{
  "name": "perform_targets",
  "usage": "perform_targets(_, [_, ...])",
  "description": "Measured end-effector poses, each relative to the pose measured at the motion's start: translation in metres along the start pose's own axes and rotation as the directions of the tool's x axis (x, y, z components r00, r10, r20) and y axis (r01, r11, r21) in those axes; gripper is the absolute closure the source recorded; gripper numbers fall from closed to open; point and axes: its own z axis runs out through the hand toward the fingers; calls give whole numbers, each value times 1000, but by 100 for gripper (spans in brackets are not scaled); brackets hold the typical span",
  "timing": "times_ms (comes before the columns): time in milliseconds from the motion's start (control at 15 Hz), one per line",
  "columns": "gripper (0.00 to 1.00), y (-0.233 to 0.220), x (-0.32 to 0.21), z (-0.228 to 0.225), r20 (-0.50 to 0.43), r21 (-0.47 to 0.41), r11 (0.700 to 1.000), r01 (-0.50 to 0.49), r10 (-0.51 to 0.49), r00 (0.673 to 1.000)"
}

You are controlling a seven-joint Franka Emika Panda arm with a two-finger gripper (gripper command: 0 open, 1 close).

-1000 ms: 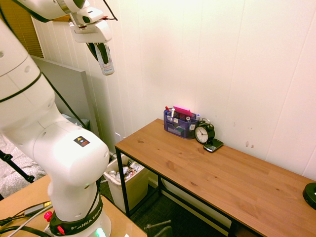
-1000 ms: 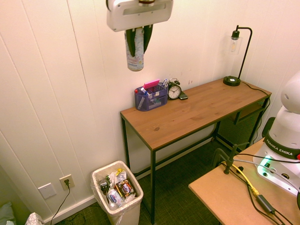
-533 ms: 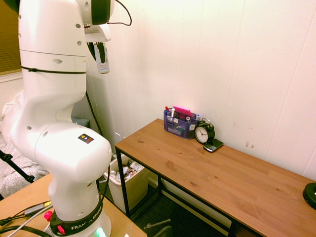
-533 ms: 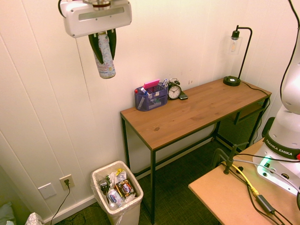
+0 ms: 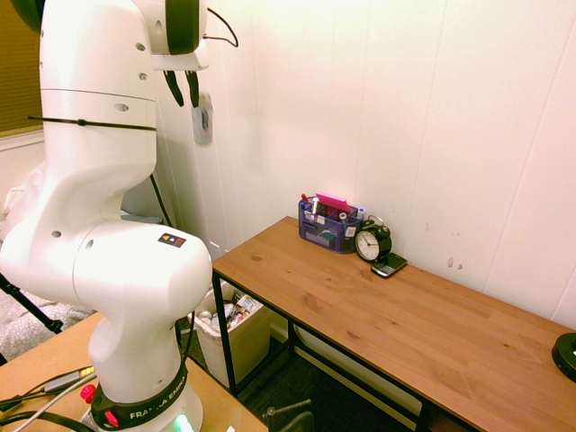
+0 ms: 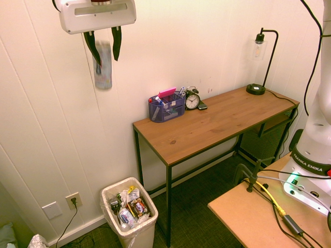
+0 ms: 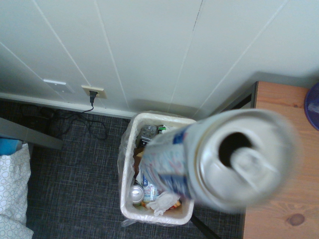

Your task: Throw the can in the trash bin

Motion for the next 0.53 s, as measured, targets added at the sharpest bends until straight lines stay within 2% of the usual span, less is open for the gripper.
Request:
perform_targets(333, [0, 9, 26, -7, 5, 11, 999, -38, 38, 999])
perform_targets(533, [0, 31, 70, -4, 36, 48, 995, -87, 86, 996])
